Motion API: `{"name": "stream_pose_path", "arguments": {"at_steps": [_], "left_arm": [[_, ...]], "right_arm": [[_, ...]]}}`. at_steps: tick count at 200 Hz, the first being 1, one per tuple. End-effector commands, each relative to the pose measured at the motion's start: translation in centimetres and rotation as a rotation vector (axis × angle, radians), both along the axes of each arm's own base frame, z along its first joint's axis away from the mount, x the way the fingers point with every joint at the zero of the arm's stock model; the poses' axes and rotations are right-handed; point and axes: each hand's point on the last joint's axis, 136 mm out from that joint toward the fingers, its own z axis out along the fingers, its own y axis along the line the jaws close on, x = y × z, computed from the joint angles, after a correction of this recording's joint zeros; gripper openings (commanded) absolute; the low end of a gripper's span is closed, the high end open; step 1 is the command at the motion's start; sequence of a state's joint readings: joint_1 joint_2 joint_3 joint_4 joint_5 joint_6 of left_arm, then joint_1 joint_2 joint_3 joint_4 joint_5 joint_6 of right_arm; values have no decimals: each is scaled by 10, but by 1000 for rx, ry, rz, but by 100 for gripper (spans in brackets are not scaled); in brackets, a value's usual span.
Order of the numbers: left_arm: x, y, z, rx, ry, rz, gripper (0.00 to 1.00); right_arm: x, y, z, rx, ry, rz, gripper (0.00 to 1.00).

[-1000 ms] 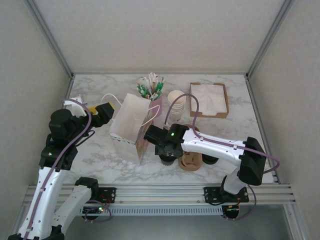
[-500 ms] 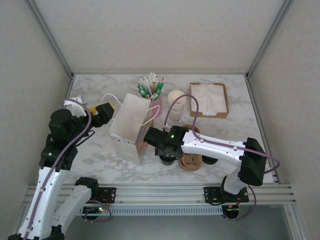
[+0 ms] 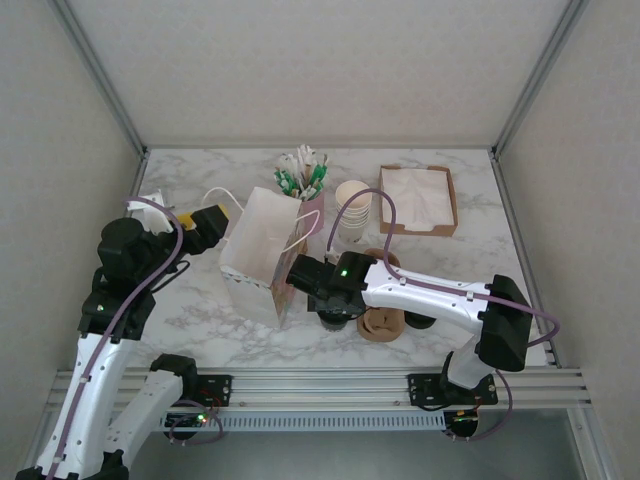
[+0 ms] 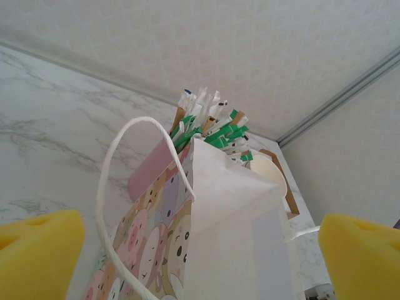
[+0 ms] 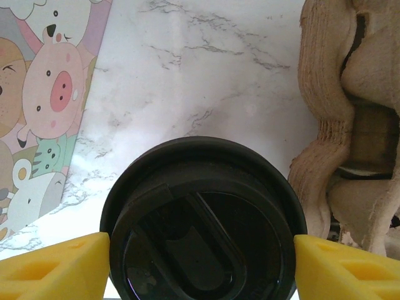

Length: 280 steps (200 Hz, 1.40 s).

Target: Pack the takeout coffee

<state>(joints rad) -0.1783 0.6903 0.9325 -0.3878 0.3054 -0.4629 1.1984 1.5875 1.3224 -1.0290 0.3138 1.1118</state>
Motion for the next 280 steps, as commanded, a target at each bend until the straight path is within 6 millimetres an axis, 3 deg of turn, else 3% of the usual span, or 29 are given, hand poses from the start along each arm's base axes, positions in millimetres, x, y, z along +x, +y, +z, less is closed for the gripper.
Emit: {"name": "stream_pose_path", "arguments": {"at_steps": [1,92,113,144,175,210,236,263,280], "left_arm": [[0,1,-1,11,-1,-4,96],[1,1,-1,11,0,-4,96],[0,1,-1,13,0,-4,96],[0,2,-1,14,-1,-3,96],[0,2,-1,12,1,-2,96],[0,1,-1,13,0,-3,96],[0,1,-1,11,1,-5,96],[0,1,-1,12,1,-6,96],[0,1,-1,12,1,-6,96]], "right_arm": [[1,7,11,22,-18,18,76],[5,12,36,65,-65,76,81],[8,10,52,85,-114,131,81],[13,-8,82,113,-238,194,81],[20,-45,99,78,-339,212,85],[29,-85,83,112,-308,208,85],[33,-108,67,172,-283,201,77],[31,-118,45,216,-234,206,62],[32,-121,31,230,-199,194,59]]}}
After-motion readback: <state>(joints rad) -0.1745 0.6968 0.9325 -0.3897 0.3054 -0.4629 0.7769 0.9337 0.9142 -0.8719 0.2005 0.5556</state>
